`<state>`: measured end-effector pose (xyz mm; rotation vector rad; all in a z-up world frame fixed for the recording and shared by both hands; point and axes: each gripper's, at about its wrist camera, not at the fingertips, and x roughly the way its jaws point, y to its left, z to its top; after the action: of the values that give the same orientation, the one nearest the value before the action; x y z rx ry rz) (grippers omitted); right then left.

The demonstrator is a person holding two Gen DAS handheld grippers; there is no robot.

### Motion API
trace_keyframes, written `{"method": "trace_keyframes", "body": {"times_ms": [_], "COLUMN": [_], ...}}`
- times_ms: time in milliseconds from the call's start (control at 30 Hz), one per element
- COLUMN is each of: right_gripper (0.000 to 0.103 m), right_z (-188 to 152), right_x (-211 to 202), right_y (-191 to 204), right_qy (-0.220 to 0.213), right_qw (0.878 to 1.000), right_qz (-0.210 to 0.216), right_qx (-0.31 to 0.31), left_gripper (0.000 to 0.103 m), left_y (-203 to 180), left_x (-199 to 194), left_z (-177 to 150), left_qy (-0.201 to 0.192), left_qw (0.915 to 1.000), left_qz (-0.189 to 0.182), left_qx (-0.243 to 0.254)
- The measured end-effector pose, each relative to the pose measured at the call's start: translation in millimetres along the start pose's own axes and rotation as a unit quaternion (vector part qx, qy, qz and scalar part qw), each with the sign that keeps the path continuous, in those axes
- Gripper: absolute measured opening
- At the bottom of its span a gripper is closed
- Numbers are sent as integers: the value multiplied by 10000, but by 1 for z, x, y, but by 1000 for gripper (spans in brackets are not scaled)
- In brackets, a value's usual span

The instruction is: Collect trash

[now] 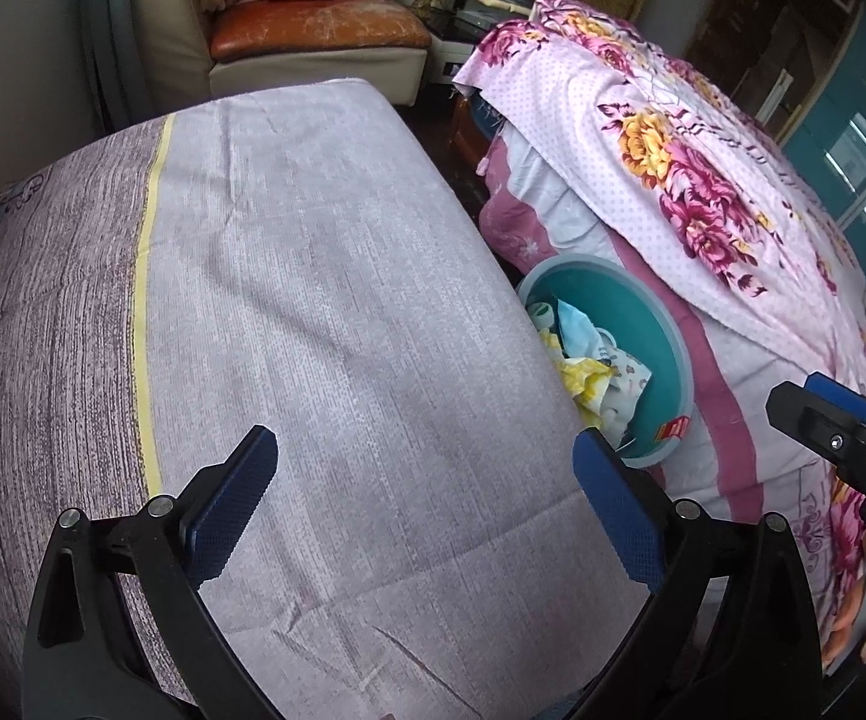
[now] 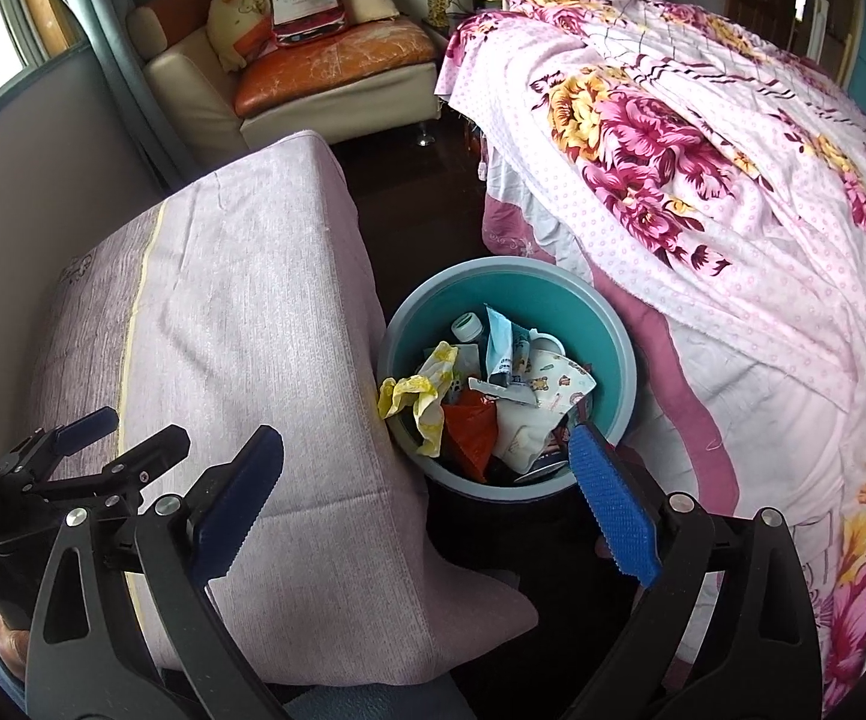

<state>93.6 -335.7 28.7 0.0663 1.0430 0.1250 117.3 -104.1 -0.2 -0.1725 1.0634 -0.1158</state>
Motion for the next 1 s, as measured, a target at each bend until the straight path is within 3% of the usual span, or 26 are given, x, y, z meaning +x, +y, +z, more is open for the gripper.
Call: {"method": "trace_keyframes", "body": {"times_ms": [1000], "right_gripper": [92], "right_z": [-1], "right_x": [5], "right_y": [-3], "right_qy": [58], "right_qw": [10000], "right_qz": [11], "right_qx": [-17], "left_gripper": [99], "left_y": [1], "left_x": [0], "left_z": [-4], "left_qy": [-146], "left_qw": [9995], "left_qz": [232], "left_qx": [131]}}
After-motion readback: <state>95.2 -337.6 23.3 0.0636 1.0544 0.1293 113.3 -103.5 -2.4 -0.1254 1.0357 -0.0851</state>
